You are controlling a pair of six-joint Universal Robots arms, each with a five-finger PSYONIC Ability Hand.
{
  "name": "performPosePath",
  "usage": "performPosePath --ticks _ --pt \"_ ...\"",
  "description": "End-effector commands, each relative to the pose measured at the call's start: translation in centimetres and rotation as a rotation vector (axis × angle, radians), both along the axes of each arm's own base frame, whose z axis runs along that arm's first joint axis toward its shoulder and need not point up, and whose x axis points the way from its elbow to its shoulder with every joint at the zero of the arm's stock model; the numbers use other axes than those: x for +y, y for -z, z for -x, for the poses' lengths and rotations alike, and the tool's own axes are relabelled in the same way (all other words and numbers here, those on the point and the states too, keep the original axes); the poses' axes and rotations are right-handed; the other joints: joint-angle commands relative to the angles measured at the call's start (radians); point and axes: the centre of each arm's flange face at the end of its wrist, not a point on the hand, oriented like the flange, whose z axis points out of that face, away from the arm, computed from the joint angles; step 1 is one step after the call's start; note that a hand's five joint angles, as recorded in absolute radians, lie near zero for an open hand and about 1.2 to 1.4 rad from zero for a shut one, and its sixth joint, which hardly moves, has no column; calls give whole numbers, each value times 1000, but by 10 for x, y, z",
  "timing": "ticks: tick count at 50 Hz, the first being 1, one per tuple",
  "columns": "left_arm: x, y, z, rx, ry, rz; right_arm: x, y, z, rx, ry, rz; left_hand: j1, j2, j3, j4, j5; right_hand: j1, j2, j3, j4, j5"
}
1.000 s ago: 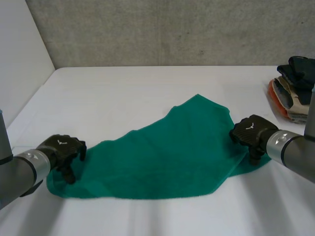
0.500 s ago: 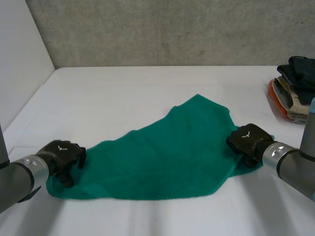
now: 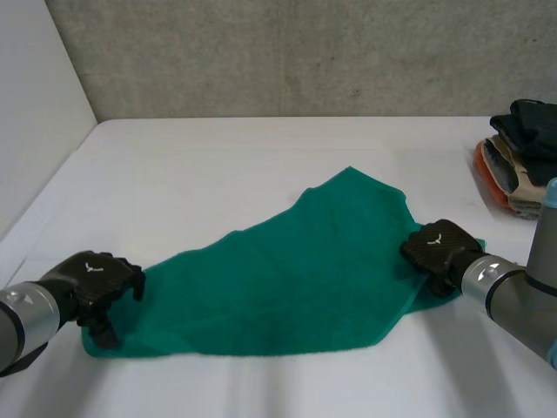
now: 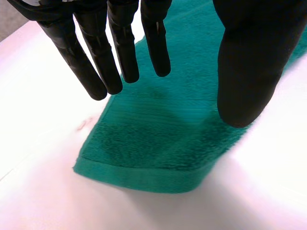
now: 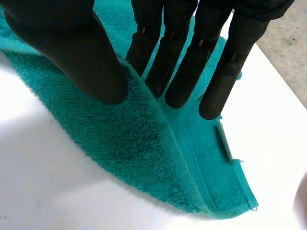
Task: Fold the laundry.
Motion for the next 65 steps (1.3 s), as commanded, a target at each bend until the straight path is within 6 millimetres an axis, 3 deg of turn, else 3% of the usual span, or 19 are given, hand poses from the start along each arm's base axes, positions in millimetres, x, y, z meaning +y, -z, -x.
performPosePath --ticks 1,8,9,12,16,20,24,26,29,37,41,43,44,47,48,52,55,60,65 --pt "4 6 2 -10 12 -16 -6 -2 3 14 45 16 38 40 37 45 50 266 221 214 202 231" --pt "-9 31 4 -70 28 -39 -4 -6 1 -7 56 12 181 184 180 189 193 266 221 214 202 231" --pt "-13 38 6 -92 37 -40 -2 -8 -1 -13 53 14 440 443 439 448 452 266 221 214 202 231" --pt "-20 47 8 -131 45 -26 2 -11 -3 -19 47 14 844 846 843 851 856 266 221 214 202 231" --pt "-34 46 16 -161 39 53 10 -18 -6 -30 34 10 845 848 844 852 857 266 221 214 202 231" --pt "-63 13 29 -91 1 275 19 -29 -12 -40 -1 11 845 848 844 852 857 266 221 214 202 231" --pt "-106 -39 46 46 -54 550 29 -49 -24 -57 -41 58 845 848 844 852 857 266 221 214 202 231" --pt "-124 -44 51 74 -72 599 36 -61 -35 -81 -65 85 845 848 844 852 857 266 221 214 202 231" --pt "-153 -40 56 53 -118 619 37 -69 -44 -101 -52 113 845 848 844 852 857 266 221 214 202 231" --pt "-174 19 80 -49 -56 383 12 -52 -64 -36 42 147 845 848 844 852 857 266 221 214 202 231" --pt "-187 18 86 -32 -84 415 -8 -46 -69 -22 138 201 535 537 534 542 547 266 221 214 202 231" --pt "-188 9 86 -9 -99 438 -14 -44 -71 -18 171 217 335 338 334 343 347 266 221 214 202 231" --pt "-187 -3 86 24 -109 460 -17 -42 -74 -15 191 230 99 102 98 106 111 266 221 214 202 231" --pt "-177 -24 87 75 -112 484 -18 -37 -77 -4 203 229 -100 -97 -101 -92 -88 266 221 214 202 231" --pt "-165 -39 88 107 -109 495 -17 -34 -80 1 197 219 -181 -179 -183 -174 -169 266 221 214 202 231" --pt "-123 -58 91 136 -80 474 -13 -30 -83 0 180 200 -235 -233 -236 -228 -223 266 221 214 202 231" --pt "-97 -49 93 119 -48 427 -11 -29 -85 -3 172 192 -145 -142 -146 -137 -133 266 221 214 202 231" --pt "-52 -3 92 18 45 272 -7 -27 -84 -9 171 178 49 52 48 57 61 266 221 214 202 231" --pt "-43 25 94 -18 101 207 -2 -27 -84 -10 163 164 82 85 81 89 94 266 221 214 202 231"
